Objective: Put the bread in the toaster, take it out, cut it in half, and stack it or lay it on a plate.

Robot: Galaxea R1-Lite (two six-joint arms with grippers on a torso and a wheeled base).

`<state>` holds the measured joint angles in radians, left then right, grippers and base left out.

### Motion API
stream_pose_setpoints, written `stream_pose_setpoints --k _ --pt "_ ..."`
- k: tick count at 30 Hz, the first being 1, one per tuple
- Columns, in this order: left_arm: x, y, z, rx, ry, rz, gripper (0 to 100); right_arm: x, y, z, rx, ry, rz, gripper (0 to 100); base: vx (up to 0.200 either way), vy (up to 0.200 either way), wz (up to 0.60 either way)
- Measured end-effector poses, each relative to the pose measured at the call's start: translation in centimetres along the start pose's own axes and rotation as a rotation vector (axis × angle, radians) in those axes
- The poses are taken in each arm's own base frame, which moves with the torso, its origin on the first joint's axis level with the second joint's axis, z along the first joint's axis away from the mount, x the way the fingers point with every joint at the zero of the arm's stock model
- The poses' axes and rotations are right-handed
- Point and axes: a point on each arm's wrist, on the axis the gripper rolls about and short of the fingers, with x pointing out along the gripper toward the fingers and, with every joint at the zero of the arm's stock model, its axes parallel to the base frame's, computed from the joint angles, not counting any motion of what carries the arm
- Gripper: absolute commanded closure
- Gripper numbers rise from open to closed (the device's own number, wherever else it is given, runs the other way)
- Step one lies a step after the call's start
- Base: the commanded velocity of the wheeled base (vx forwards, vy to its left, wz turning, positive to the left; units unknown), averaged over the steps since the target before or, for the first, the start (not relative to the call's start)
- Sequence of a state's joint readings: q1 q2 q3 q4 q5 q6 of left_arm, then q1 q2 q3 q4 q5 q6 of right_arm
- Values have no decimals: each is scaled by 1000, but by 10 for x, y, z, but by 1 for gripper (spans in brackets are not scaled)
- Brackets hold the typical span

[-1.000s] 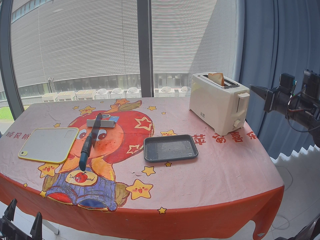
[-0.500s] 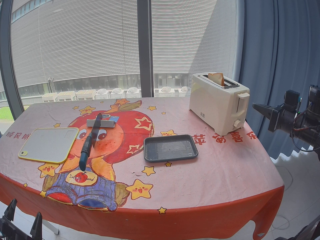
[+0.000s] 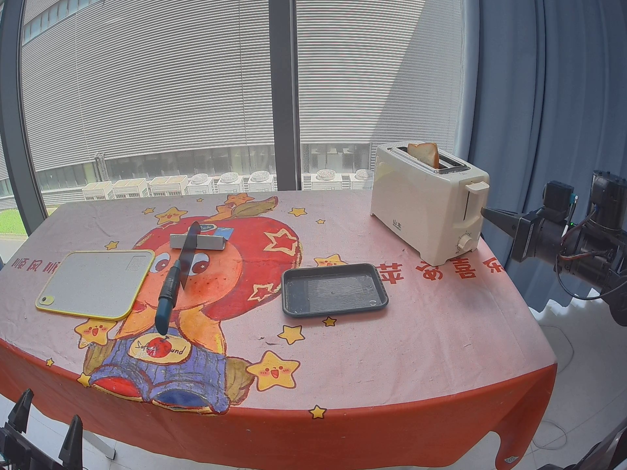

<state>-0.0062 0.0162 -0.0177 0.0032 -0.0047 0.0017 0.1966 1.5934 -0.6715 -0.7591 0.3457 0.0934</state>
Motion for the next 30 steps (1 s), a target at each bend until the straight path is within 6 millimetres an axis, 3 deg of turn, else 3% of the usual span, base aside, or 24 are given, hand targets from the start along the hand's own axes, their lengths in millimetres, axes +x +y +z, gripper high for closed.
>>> stream_pose_setpoints --k 21,30 --pt "0 0 0 0 0 0 0 39 -28 -54 39 118 -68 100 0 0 0" --pt "0 0 0 0 0 0 0 49 -37 -66 52 156 -113 100 0 0 0"
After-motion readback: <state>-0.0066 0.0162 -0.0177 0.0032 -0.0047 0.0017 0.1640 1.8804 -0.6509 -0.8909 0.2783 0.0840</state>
